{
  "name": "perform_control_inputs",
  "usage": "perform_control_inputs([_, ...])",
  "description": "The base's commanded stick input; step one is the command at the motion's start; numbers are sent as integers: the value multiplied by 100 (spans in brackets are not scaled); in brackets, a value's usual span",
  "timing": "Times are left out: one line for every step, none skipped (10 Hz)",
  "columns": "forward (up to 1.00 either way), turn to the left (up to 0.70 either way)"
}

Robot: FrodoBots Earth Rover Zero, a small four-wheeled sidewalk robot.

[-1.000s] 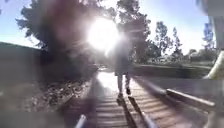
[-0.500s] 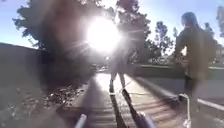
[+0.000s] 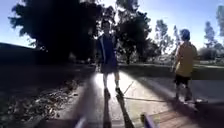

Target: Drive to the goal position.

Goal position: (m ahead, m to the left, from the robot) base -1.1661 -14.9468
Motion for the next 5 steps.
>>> perform_control_inputs([93, 0])
perform_control_inputs([93, 0])
perform_control_inputs([95, 0])
perform_control_inputs([97, -15])
perform_control_inputs([95, -25])
